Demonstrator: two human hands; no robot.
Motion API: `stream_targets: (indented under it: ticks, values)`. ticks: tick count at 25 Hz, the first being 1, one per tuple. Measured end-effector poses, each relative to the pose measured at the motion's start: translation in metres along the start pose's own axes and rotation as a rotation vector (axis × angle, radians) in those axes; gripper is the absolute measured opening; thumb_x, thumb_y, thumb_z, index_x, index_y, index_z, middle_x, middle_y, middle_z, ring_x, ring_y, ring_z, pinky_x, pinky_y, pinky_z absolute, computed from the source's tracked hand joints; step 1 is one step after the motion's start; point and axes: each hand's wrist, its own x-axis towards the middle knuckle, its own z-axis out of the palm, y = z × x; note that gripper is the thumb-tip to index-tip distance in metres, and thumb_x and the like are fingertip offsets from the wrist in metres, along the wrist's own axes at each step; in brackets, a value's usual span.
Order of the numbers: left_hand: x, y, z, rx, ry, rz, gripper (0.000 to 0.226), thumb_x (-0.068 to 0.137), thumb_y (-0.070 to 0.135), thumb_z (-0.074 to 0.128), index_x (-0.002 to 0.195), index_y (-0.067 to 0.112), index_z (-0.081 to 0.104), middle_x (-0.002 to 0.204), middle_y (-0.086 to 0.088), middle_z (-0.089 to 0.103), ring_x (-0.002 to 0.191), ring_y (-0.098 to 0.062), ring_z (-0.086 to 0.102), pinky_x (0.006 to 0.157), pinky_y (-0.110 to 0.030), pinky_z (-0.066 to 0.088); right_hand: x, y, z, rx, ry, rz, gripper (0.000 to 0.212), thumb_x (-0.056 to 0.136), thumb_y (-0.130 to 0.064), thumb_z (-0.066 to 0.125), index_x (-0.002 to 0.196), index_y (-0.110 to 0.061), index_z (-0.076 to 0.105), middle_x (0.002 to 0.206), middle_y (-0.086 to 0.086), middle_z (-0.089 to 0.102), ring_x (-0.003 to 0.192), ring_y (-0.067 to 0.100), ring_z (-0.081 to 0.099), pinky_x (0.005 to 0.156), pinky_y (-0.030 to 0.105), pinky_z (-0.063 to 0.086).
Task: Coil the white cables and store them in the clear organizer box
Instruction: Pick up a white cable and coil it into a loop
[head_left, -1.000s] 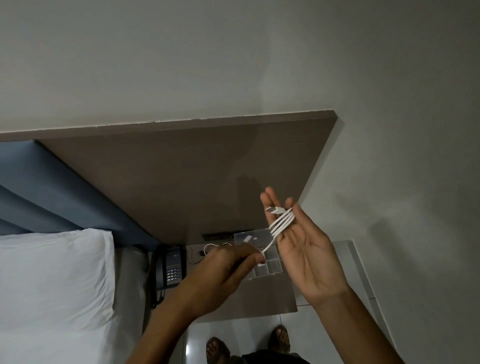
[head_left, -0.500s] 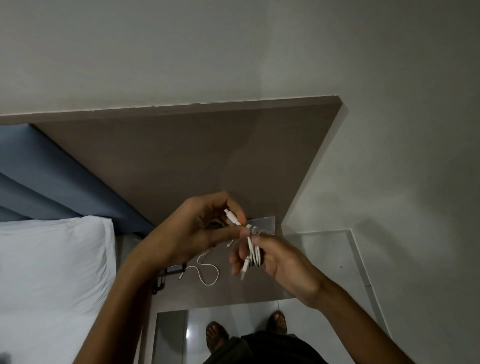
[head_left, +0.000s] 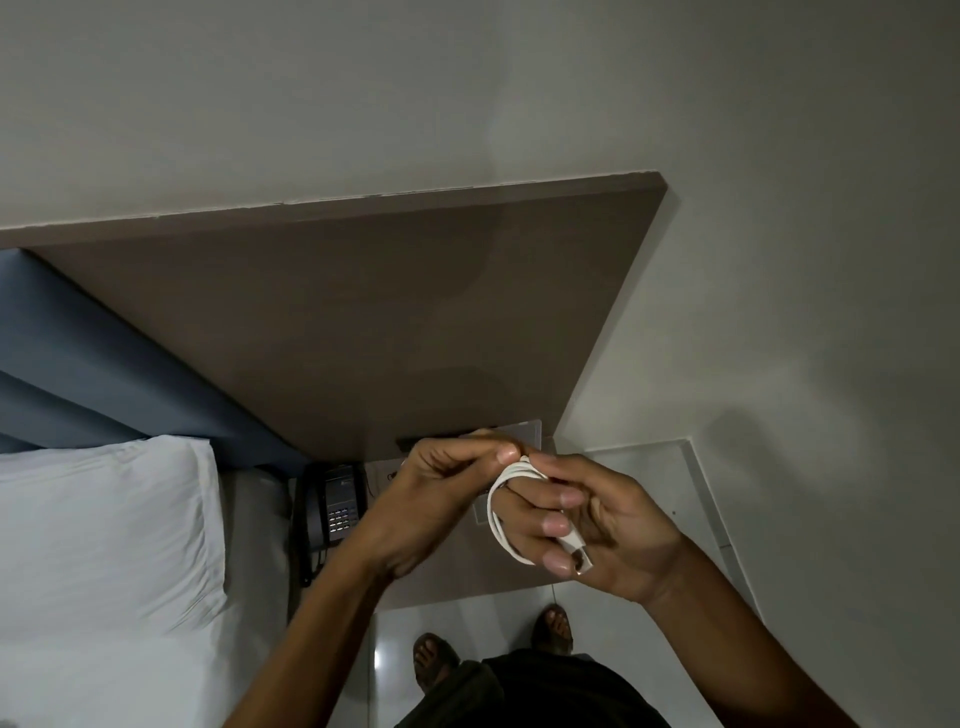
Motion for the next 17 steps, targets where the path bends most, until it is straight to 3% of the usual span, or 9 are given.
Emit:
stream_targets:
  ticks: [4,8,11,14,17]
  values:
    - [-0.008,-0.001,0.0,0.142,0.047,0.048,0.029,0.108,0.018,0.062,0.124,0.003,0.081,0.118,-0.011,0.073,0.116,-0.017,0.072,0.104,-0.024,0.054,0.002,0.006,-0.01,0.0,0.059,0.018,0.044,0.112,-0.029,0.039,0.07,-0.016,0.035,0.068,0.0,0.057,0.061,0.016,0.068,0.065,0.025,0.043]
    - [-0.016,0.007,-0.008,0.203,-0.004,0.039,0.029,0.112,0.006,0.055,0.115,0.001,0.083,0.105,-0.015,0.073,0.105,-0.021,0.072,0.098,-0.025,0.054,0.009,0.013,-0.011,-0.149,0.117,0.03,0.051,0.109,-0.041,0.05,0.064,-0.019,0.045,0.064,-0.003,0.056,0.057,0.015,0.069,0.067,0.028,0.043]
    - [-0.025,0.009,-0.018,0.202,-0.001,0.038,0.026,0.11,0.007,0.058,0.117,0.002,0.083,0.11,-0.013,0.079,0.111,-0.022,0.076,0.1,-0.026,0.056,0.015,0.016,-0.01,-0.219,0.179,0.017,0.055,0.108,-0.045,0.055,0.061,-0.018,0.045,0.061,-0.003,0.056,0.056,0.015,0.07,0.076,0.033,0.047]
    - [-0.033,0.007,-0.029,0.143,-0.01,0.028,0.028,0.105,0.005,0.066,0.13,0.0,0.078,0.126,-0.015,0.082,0.123,-0.032,0.076,0.107,-0.038,0.06,0.02,0.017,-0.007,-0.2,0.241,0.001,0.058,0.108,-0.044,0.058,0.057,-0.018,0.051,0.058,-0.003,0.06,0.052,0.013,0.071,0.06,0.022,0.061]
    - [-0.034,0.0,-0.035,0.127,-0.06,0.024,0.035,0.1,-0.003,0.072,0.135,-0.003,0.074,0.129,-0.018,0.081,0.124,-0.035,0.077,0.108,-0.04,0.061,0.024,0.022,-0.008,-0.156,0.308,-0.039,0.062,0.113,-0.035,0.05,0.054,-0.019,0.053,0.053,-0.004,0.059,0.048,0.011,0.069,0.053,0.018,0.06]
